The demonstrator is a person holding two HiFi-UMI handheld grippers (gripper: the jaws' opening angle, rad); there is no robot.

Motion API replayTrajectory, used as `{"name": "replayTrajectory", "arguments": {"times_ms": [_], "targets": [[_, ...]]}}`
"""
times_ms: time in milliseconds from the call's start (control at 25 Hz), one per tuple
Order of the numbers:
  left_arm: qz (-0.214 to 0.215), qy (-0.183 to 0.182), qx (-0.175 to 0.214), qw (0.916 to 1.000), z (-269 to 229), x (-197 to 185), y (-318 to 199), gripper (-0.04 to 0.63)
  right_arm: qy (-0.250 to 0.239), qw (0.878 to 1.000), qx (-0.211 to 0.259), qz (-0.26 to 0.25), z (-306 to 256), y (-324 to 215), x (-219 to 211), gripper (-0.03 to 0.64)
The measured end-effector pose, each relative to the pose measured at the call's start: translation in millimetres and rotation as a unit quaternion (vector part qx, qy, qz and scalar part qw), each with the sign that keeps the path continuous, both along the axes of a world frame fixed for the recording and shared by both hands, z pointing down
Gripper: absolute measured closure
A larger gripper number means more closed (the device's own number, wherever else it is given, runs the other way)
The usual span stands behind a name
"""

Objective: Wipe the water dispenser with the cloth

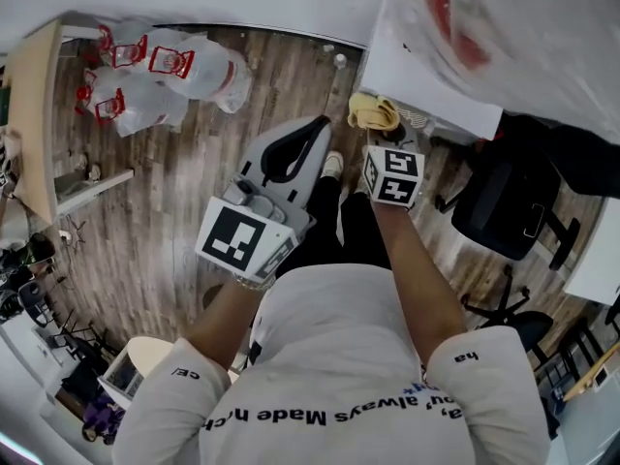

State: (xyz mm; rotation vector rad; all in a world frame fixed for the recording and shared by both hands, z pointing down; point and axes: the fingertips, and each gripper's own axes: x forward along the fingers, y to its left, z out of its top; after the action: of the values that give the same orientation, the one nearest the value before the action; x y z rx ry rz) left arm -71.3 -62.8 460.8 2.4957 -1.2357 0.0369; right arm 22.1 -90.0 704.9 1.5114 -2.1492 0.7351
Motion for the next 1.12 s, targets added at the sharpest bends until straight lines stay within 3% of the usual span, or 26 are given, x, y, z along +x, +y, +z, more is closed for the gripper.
{"name": "replayTrajectory", "arguments": {"times_ms": [1120], "targets": [[-0.004, -0.009, -0.030, 0.9995, 29.1, -23.3, -9.3, 0.575, 0.013, 0.996, -0.082, 0.022, 88.7, -19.7, -16.7, 0.555]]}}
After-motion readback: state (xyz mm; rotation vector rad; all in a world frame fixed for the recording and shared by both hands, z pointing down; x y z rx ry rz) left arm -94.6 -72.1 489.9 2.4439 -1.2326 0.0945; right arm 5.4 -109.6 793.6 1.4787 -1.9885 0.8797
